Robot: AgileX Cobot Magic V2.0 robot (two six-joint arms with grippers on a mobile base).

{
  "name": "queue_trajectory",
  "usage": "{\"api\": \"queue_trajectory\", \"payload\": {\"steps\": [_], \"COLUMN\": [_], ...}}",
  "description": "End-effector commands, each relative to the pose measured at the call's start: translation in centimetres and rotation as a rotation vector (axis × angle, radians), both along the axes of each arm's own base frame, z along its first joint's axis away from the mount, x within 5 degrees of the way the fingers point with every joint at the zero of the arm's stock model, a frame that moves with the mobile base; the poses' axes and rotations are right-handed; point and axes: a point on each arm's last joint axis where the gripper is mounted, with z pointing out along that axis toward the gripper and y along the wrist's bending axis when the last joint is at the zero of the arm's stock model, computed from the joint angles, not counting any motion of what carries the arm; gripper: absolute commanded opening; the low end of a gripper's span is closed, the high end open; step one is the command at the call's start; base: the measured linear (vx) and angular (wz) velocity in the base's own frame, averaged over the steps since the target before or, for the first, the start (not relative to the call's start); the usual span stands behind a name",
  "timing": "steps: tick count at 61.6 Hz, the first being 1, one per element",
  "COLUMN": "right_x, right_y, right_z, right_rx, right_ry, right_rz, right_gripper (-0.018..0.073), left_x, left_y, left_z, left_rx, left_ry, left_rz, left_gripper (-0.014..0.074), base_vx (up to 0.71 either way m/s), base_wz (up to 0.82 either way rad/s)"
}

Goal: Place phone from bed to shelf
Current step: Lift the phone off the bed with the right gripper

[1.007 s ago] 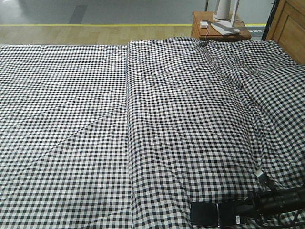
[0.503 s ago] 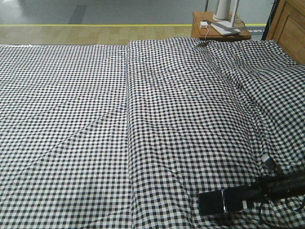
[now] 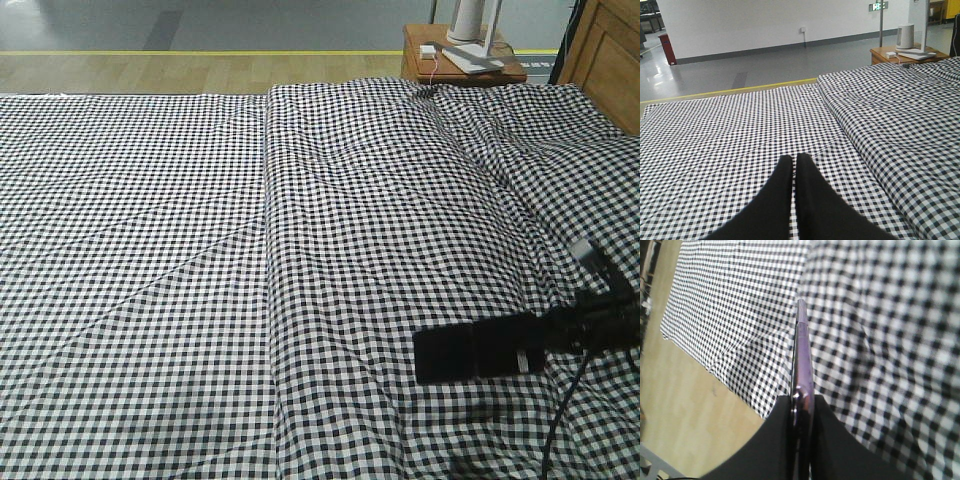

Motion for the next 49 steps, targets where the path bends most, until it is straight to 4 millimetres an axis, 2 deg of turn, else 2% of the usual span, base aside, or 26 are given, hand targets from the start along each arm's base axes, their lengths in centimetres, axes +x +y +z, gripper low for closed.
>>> {"api": "queue_trajectory", "payload": {"steps": [1, 10, 22, 36, 49], "right_x": [-0.2, -1.1, -3.9, -8.0, -11.5], "right_y": [2.8, 6.8, 12.3, 17.2, 19.4], "right_z": [6.3, 11.5, 16.6, 20.7, 23.3], "right_rx": [0.102, 0.069, 0.052, 0.082, 0.116], "right_ry": [-0.154, -0.308, -0.466, -0.583, -0.668], "right_rz": [0.097, 0.209, 0.385, 0.55, 0.642], "right_gripper": [-0.0004, -0.0004, -0.0004, -0.0004, -0.0004], "left_x": [-0.1, -0.1, -0.1, -0.1, -0.1], "left_y": [0.0, 0.0, 0.0, 0.0, 0.0], "left_z": [1.5, 1.5, 1.5, 1.5, 1.5], "left_rx": [-0.017, -0.017, -0.017, -0.017, -0.017], "left_ry": [-0.099, -0.099, -0.099, -0.099, -0.099], "left_rz": [0.003, 0.003, 0.003, 0.003, 0.003], "left_gripper": [0.0001, 0.0001, 0.0001, 0.0001, 0.0001], "base_vx": [0.0, 0.0, 0.0, 0.0, 0.0], "base_wz": [0.0, 0.0, 0.0, 0.0, 0.0]}}
